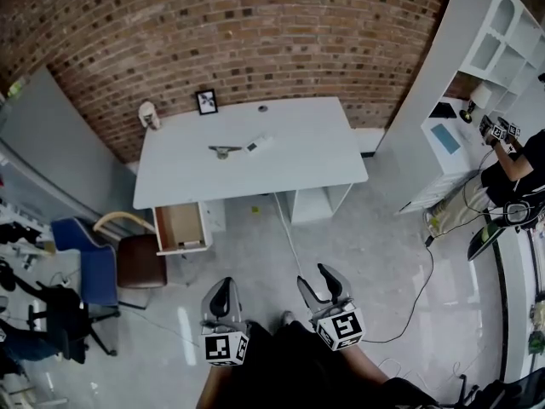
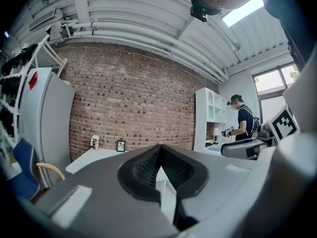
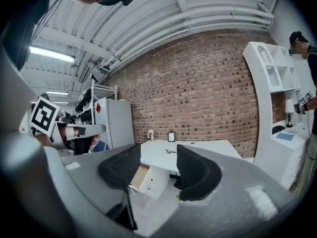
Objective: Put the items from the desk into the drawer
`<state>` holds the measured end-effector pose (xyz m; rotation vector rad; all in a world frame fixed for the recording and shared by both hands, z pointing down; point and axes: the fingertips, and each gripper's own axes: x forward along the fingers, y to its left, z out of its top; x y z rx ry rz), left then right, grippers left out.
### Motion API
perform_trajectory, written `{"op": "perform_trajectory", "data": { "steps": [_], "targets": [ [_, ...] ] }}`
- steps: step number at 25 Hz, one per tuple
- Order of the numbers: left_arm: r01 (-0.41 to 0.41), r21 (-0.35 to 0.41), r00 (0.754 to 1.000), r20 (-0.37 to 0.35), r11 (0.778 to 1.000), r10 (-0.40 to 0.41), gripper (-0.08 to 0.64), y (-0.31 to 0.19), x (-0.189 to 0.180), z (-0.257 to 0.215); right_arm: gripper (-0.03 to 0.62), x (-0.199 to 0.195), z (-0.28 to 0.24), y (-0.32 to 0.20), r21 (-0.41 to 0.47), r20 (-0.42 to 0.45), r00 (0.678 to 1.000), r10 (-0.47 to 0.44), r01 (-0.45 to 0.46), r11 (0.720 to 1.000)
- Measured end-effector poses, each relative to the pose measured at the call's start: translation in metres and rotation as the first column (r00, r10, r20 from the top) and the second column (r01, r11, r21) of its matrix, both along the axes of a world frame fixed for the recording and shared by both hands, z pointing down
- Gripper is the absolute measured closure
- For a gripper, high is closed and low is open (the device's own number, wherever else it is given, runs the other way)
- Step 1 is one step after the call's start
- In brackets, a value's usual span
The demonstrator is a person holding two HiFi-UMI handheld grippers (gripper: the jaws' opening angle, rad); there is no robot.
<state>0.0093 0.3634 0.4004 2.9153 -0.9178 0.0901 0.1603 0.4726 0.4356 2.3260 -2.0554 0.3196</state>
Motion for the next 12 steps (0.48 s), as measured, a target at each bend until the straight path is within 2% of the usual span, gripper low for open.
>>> {"op": "perform_trajectory", "data": {
  "steps": [7,12],
  "targets": [
    [0.033,0.001,0.999,0.021,0.999,-0.033,0.54,-0.003,0.01,-0.001,0.36,0.017,0.011,-0.006,-0.018,0.019,0.999,-0.034,0.034,0.999],
    [0.028,-0.006,0.999,0.015,1.0,-0.028,0.54,-0.027,0.026,0.005,0.36,0.031,0.015,-0.032,-0.031,0.018,0.999,-0.045,0.046,0.998]
  ]
}}
